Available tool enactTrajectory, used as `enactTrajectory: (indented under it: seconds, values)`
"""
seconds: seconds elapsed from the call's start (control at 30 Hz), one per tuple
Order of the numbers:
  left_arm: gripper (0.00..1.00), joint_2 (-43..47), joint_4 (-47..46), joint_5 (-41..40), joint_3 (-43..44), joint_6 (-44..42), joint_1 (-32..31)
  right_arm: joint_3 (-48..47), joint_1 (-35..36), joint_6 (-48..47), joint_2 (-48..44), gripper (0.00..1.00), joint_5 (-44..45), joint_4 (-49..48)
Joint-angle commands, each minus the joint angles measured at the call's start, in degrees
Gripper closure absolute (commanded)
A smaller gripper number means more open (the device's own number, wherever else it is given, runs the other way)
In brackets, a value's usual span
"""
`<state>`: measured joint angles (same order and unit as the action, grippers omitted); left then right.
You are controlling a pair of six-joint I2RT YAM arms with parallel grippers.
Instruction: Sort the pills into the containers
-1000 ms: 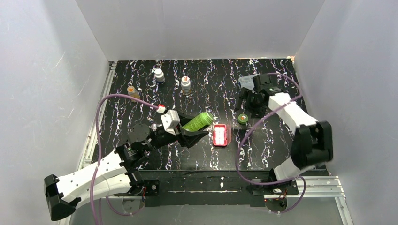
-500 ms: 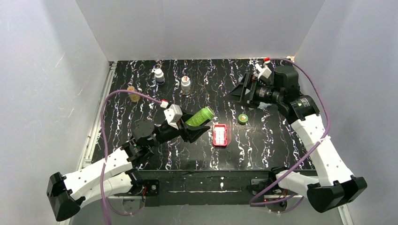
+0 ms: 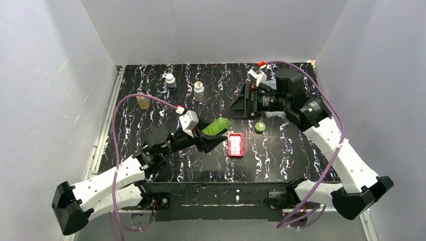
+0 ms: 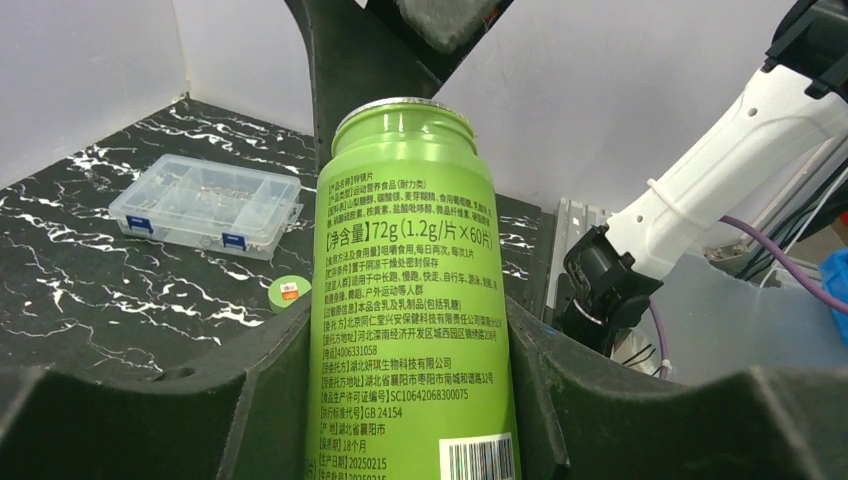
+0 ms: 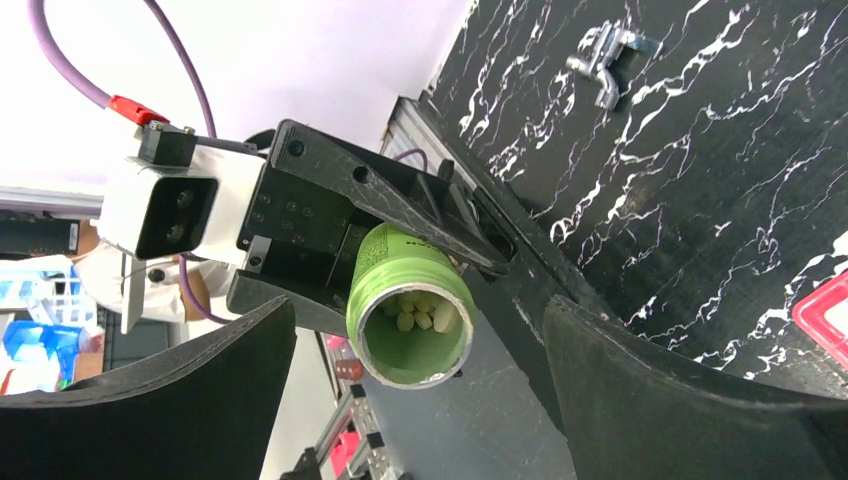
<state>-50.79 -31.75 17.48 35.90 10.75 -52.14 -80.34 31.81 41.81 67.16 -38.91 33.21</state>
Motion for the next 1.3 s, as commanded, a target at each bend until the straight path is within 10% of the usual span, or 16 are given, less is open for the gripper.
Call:
enactTrajectory:
  seconds: [0.0, 0.3, 0.93, 1.07, 1.27]
  values:
    - [1.0, -0.2, -3.9, 2.1, 1.7, 0.6, 0.9, -3.5, 2.4, -1.5, 1.5, 0.02, -1.5, 1.9]
    - [1.0, -2.3, -5.5, 3.5, 2.5, 1.3, 1.9, -3.1, 4.7, -2.2, 2.9, 0.07, -3.5, 2.9]
    - [1.0, -4.0, -1.2, 5.3, 5.9, 1.4, 2.1, -2.1, 5.0, -0.5, 3.7, 0.75, -2.9, 1.3]
    - [0.56, -3.2, 2.4, 4.8, 7.1, 1.4, 2.1, -2.2, 4.9, -0.9, 3.3, 0.8, -1.3, 2.0]
    - [0.29, 0.4, 9.0, 3.1, 7.3, -0.3, 2.3, -1.9, 3.6, -0.8, 3.0, 0.83, -0.8, 2.3]
